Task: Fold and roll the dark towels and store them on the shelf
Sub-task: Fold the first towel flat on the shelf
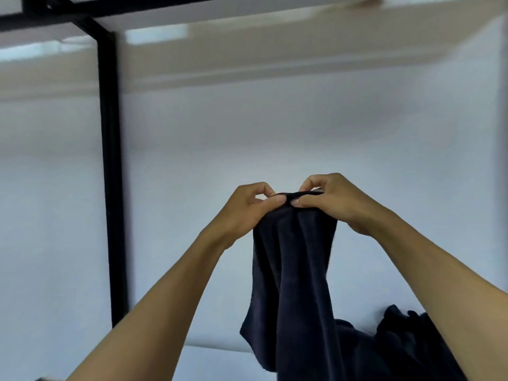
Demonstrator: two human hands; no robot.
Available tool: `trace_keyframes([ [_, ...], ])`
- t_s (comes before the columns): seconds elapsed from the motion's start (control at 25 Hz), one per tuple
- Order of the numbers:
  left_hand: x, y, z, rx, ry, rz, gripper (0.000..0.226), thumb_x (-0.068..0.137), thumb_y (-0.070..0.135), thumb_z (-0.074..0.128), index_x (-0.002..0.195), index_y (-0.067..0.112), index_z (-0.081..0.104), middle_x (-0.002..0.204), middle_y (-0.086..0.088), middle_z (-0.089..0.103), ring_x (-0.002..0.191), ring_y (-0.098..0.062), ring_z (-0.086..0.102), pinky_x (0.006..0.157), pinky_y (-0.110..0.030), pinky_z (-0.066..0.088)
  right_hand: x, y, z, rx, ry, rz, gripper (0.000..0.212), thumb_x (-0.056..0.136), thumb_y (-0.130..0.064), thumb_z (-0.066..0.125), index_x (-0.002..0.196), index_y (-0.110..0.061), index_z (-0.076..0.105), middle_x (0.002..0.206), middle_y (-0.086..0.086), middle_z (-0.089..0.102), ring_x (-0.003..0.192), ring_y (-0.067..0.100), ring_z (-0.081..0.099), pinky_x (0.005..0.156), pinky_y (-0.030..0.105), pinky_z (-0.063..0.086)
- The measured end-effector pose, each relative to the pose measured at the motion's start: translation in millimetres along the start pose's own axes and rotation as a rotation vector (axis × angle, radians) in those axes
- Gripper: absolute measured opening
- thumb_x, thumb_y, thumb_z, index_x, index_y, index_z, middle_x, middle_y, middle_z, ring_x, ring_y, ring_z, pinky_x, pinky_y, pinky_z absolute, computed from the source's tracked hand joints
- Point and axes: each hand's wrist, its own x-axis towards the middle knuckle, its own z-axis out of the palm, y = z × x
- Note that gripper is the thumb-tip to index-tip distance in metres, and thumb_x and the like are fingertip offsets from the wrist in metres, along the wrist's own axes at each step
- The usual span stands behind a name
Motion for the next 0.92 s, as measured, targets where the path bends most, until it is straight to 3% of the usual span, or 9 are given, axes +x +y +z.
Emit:
trace_keyframes([
  [0.12,-21.6,-41.0,-46.7,0.297,-0.177,-0.117,0.005,0.082,0.018,0.068,0.081,0.013,0.067,0.070,-0.004,0.067,0.065,-0.014,0.062,0.060,-0.023,0.049,6.5,-9.8,24.6,-0.091,0.164,0.001,0.010,0.077,-0.028,0.076,0.076,-0.021,0.070,0.086,0.000,0.071,0.078,0.016,0.065,0.067,0.027,0.047],
  [0.24,-42.7,-98.3,-97.4,0.559,-0.289,-0.336,0.018,0.083,0.012,0.062,0.067,0.003,0.061,0.060,0.001,0.054,0.059,-0.016,0.052,0.056,-0.024,0.042,7.5,-9.6,38.9,-0.107,0.269,0.038,0.006,0.077,-0.026,0.077,0.076,-0.023,0.071,0.087,-0.002,0.070,0.083,0.016,0.064,0.069,0.027,0.047],
  [0.32,-53.7,-124.7,-126.0,0.564,-0.116,-0.364,0.024,0.089,0.021,0.061,0.071,0.004,0.062,0.064,0.001,0.055,0.061,-0.016,0.053,0.061,-0.027,0.044,6.4,3.0,42.9,-0.193,0.287,0.140,0.008,0.078,-0.028,0.076,0.077,-0.022,0.071,0.090,-0.001,0.070,0.087,0.018,0.063,0.070,0.028,0.045],
  [0.4,-57.2,-129.2,-140.3,0.442,0.179,-0.259,0.027,0.091,0.031,0.061,0.070,0.013,0.062,0.065,0.004,0.058,0.063,-0.014,0.053,0.060,-0.025,0.042,5.1,14.5,48.3,-0.489,0.228,0.243,0.009,0.078,-0.032,0.076,0.078,-0.027,0.068,0.098,0.001,0.070,0.090,0.020,0.060,0.074,0.028,0.042],
  [0.48,-53.3,-112.0,-140.1,0.285,0.295,-0.115,0.021,0.087,0.033,0.066,0.071,0.020,0.066,0.067,0.007,0.063,0.064,-0.010,0.058,0.060,-0.021,0.044,8.6,9.6,69.9,-0.604,0.100,0.187,0.016,0.076,-0.034,0.078,0.087,-0.034,0.066,0.106,0.000,0.068,0.088,0.015,0.058,0.074,0.025,0.040],
  [0.56,-44.2,-86.5,-124.8,0.262,0.143,-0.021,0.008,0.080,0.028,0.073,0.074,0.025,0.069,0.072,0.007,0.069,0.070,-0.007,0.064,0.064,-0.018,0.049,11.9,-14.0,105.2,-0.343,-0.062,0.018,0.041,0.075,-0.035,0.081,0.111,-0.035,0.061,0.109,-0.011,0.063,0.095,0.005,0.059,0.077,0.021,0.043],
  [0.64,-35.6,-73.9,-108.9,0.316,0.014,0.021,0.011,0.073,0.020,0.077,0.077,0.026,0.069,0.072,0.007,0.070,0.068,-0.006,0.064,0.066,-0.019,0.050,19.3,-34.3,140.7,-0.162,-0.173,-0.067,0.055,0.074,-0.032,0.081,0.122,-0.036,0.055,0.104,-0.014,0.062,0.095,0.002,0.061,0.080,0.021,0.047],
  [0.8,-27.3,-87.3,-133.8,0.355,0.048,-0.135,0.023,0.067,0.015,0.083,0.083,0.017,0.067,0.074,0.000,0.066,0.067,-0.011,0.062,0.060,-0.022,0.048,35.6,-23.7,152.4,-0.242,-0.121,-0.056,0.010,0.081,-0.022,0.071,0.090,-0.025,0.070,0.087,-0.006,0.067,0.078,0.011,0.063,0.078,0.036,0.053],
  [0.92,-31.2,-97.7,-138.0,0.141,0.036,-0.184,0.012,0.070,0.006,0.080,0.077,0.005,0.070,0.076,-0.010,0.070,0.076,-0.021,0.068,0.079,-0.041,0.059,32.8,-13.8,147.2,0.013,-0.208,0.031,0.018,0.081,-0.027,0.075,0.097,-0.026,0.068,0.096,-0.002,0.067,0.085,0.013,0.067,0.082,0.039,0.056],
])
